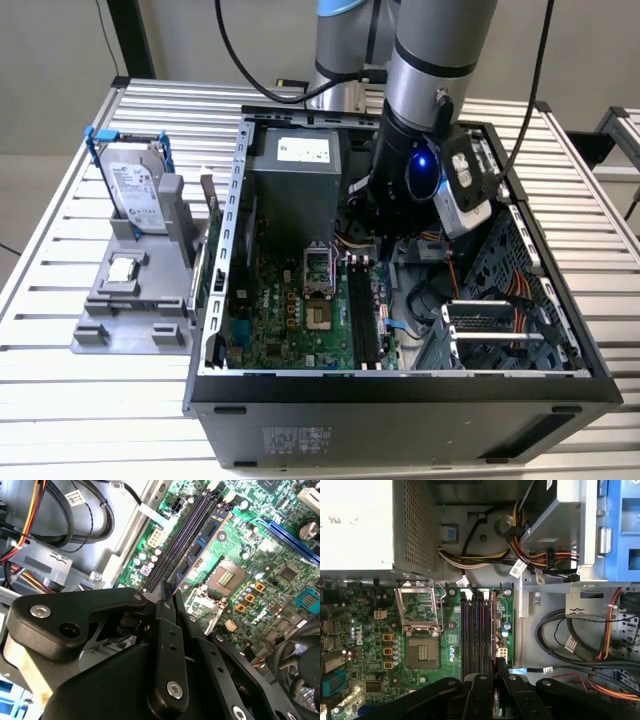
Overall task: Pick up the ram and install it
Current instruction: 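Insert the ram into the slot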
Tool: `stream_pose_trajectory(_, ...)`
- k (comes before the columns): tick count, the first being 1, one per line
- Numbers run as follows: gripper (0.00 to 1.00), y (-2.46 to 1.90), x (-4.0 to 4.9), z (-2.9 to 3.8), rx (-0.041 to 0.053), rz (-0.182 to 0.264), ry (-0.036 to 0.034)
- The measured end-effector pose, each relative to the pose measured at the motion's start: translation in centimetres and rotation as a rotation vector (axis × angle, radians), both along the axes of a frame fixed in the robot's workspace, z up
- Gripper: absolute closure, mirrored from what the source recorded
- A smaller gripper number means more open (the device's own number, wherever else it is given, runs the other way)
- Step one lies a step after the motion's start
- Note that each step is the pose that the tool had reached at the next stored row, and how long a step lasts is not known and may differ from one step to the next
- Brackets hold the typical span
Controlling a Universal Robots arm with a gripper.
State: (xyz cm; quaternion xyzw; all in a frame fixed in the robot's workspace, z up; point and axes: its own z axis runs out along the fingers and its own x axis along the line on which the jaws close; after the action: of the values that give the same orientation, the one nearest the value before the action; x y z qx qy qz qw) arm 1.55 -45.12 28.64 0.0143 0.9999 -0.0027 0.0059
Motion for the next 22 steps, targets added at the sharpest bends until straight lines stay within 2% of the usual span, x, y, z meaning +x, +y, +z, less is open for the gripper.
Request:
stream_pose_trajectory(8,1.0,-0.68,-0.01,-0.27,0.0002,0.0,0.0008)
stream_pose_trajectory(13,1.0,-0.9,-0.05,-0.4,0.0002,0.001,0.0008)
stream_pose_trajectory(22,1.0,-1.12,-0.05,-1.02,0.0001,0.001,0.0008)
